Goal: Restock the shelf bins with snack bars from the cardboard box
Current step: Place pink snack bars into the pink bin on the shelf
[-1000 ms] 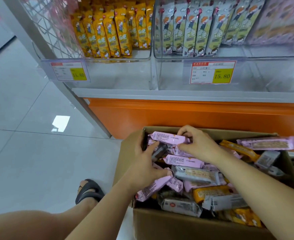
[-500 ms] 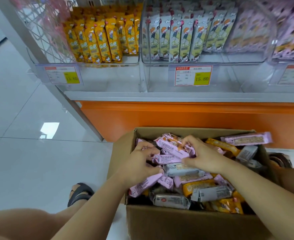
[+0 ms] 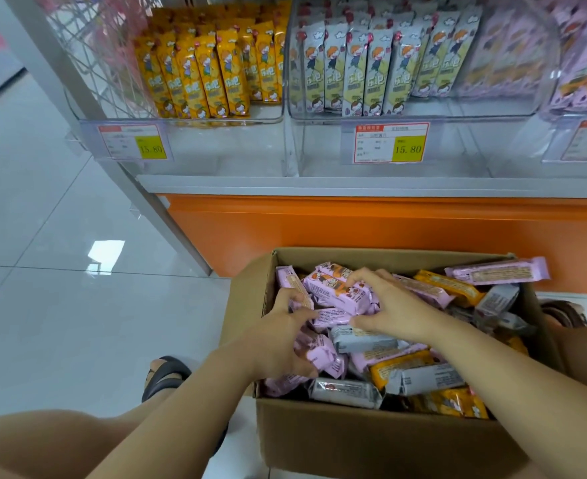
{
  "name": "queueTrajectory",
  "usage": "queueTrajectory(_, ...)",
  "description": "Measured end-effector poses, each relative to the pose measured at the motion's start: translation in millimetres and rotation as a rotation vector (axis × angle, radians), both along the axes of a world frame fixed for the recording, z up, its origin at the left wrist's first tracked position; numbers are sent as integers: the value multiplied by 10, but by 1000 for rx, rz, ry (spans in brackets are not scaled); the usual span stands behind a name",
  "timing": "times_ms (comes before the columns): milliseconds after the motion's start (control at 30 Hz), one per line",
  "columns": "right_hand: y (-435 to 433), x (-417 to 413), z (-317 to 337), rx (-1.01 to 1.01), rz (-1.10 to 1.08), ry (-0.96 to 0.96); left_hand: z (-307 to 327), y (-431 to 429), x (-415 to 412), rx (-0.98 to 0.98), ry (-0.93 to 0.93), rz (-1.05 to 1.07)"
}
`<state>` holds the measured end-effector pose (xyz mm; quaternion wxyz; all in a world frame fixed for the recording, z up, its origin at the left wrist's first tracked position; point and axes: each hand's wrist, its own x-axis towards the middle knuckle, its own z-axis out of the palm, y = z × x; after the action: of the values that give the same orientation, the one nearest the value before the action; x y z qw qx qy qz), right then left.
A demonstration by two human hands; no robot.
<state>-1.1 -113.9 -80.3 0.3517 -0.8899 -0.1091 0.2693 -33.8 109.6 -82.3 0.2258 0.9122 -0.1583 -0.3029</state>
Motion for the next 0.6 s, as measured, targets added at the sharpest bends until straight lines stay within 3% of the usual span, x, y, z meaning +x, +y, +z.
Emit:
queueTrajectory(233,35,-60,-22,77,-96,-24,-83,-10,51,-166,115,143)
queueTrajectory(600,-38,-135,75,68,-175,-120,-237,-100,88,-383,-15,305)
